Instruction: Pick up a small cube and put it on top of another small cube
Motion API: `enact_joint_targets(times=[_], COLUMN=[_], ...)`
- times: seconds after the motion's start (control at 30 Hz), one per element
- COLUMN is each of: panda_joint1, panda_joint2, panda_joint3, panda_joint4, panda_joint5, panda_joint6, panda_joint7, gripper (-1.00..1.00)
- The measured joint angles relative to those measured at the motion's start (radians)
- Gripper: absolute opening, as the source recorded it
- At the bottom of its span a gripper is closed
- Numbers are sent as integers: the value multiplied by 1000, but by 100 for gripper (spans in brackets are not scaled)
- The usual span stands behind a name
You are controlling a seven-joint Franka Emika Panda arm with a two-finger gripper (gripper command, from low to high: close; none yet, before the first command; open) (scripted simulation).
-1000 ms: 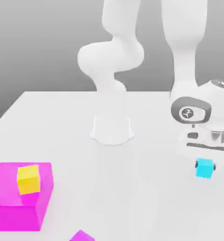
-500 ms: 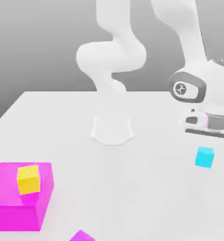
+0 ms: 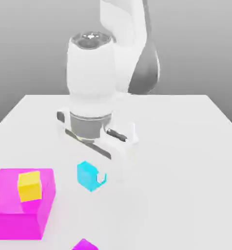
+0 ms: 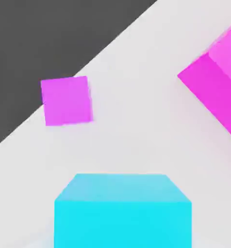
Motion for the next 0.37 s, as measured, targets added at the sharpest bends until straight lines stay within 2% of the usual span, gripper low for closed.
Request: enact_joint_targets(times=[0.1, 0.23, 0.27, 0.37], panda_joint1=[-76, -106, -104, -107], panda_joint2=[-28, 63, 89, 89], panda_joint3=[-84, -109, -113, -113], panda_joint4=[33, 13, 6, 6], panda_joint5=[16, 18, 17, 17], panda_joint6=[-61, 50, 83, 83], panda_joint7=[-109, -143, -142, -142], gripper=[-100, -100, 100, 100])
